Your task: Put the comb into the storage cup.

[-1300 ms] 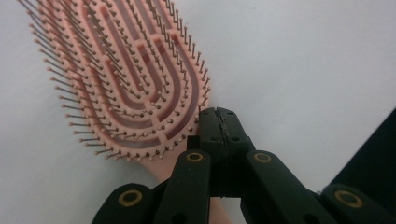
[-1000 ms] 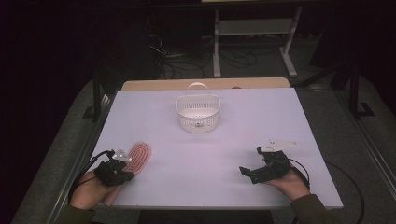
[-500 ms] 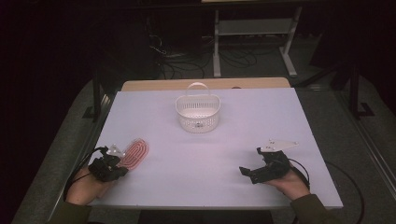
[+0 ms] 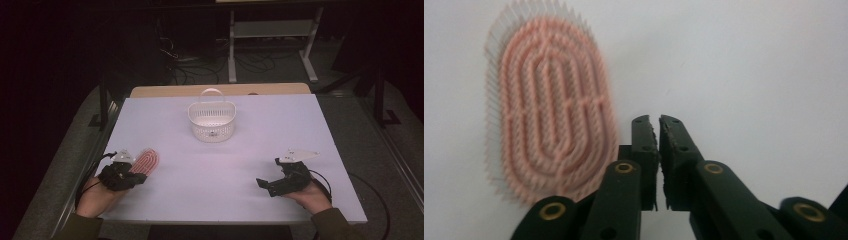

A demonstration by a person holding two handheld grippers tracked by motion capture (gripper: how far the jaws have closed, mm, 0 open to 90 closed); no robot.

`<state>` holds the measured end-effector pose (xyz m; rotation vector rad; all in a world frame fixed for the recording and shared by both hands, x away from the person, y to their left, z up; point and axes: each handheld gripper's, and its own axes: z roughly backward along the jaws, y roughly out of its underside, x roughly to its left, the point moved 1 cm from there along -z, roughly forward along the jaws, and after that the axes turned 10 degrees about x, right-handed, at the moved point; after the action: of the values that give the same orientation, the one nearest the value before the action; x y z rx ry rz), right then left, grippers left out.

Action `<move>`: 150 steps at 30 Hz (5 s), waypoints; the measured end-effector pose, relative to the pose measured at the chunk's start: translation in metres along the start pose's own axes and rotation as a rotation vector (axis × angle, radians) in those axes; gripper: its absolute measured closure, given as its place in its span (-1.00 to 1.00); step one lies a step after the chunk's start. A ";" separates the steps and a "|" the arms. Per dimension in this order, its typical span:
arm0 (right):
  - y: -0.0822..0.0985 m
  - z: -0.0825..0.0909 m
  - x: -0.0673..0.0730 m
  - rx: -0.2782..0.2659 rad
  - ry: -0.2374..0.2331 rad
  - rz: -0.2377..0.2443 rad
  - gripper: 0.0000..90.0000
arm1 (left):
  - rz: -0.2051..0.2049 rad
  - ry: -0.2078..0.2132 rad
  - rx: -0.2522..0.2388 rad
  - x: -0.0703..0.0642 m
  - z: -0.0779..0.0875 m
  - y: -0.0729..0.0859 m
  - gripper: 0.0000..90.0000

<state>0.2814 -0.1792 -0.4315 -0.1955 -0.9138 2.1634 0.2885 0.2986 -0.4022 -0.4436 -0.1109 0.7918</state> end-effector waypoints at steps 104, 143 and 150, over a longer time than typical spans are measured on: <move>0.001 0.001 -0.002 -0.002 0.003 0.000 -1.00 | -0.028 -0.042 -0.315 0.018 0.017 0.001 -1.00; 0.001 0.002 -0.003 -0.006 0.005 -0.001 -1.00 | 0.102 -0.138 -0.227 0.041 0.024 0.027 -1.00; 0.001 0.002 -0.003 -0.006 0.003 0.001 -1.00 | 0.115 -0.127 -0.185 0.041 0.020 0.027 -1.00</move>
<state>0.2819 -0.1830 -0.4314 -0.2024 -0.9185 2.1606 0.2937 0.3513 -0.3985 -0.5779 -0.2802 0.9270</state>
